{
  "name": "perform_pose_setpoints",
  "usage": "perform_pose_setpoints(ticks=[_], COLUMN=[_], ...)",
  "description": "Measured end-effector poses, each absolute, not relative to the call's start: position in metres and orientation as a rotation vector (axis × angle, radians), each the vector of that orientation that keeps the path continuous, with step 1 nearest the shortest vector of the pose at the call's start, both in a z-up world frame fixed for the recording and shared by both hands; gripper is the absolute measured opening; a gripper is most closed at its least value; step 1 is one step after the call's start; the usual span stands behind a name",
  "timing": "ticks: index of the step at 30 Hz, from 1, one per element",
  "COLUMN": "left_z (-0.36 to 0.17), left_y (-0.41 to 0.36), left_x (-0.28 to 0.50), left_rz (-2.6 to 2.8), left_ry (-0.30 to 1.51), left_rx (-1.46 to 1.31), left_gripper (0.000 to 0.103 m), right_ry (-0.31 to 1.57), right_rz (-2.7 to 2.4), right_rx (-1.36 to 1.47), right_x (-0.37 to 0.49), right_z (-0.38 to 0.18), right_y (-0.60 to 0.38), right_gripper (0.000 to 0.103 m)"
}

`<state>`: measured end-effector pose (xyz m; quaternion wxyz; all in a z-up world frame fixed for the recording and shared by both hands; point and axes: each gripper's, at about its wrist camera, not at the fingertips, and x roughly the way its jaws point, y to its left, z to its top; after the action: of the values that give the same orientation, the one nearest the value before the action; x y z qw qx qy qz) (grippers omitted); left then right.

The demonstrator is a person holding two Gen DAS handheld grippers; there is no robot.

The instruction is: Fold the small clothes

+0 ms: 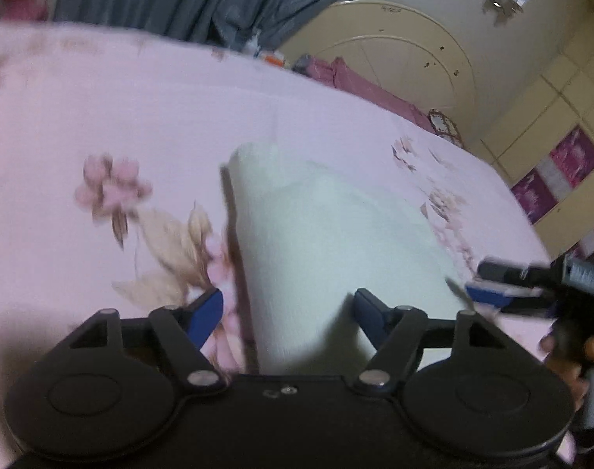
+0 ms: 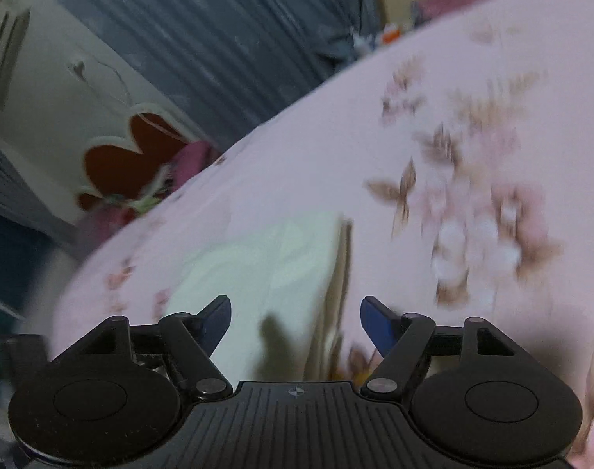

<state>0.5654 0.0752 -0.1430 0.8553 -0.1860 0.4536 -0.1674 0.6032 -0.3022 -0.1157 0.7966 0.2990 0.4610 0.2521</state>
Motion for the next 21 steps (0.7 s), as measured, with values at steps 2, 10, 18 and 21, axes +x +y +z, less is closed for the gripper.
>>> perform_pose_setpoints(ticks=[2, 10, 18, 21], left_z=[-0.144, -0.145, -0.138, -0.145], left_y=[0.076, 0.066, 0.051, 0.060], left_x=[0.564, 0.556, 0.550, 0.552], left_rz=[-0.356, -0.312, -0.305, -0.309], left_ry=[0.969, 0.984, 0.997, 1.004], left_rx=[-0.412, -0.398, -0.362, -0.432], left_gripper=[0.070, 0.072, 0.070, 0.070], right_ry=[1.039, 1.015, 1.050, 1.059], right_rz=[0.555, 0.595, 0.569, 0.584], right_rx=[0.661, 0.491, 0.506, 0.635], right_x=[0.603, 0.590, 0.592, 0.597], right_z=[-0.126, -0.120, -0.124, -0.130], right_y=[-0.302, -0.279, -0.296, -0.307], right_gripper=[0.072, 0.047, 0.037, 0.057])
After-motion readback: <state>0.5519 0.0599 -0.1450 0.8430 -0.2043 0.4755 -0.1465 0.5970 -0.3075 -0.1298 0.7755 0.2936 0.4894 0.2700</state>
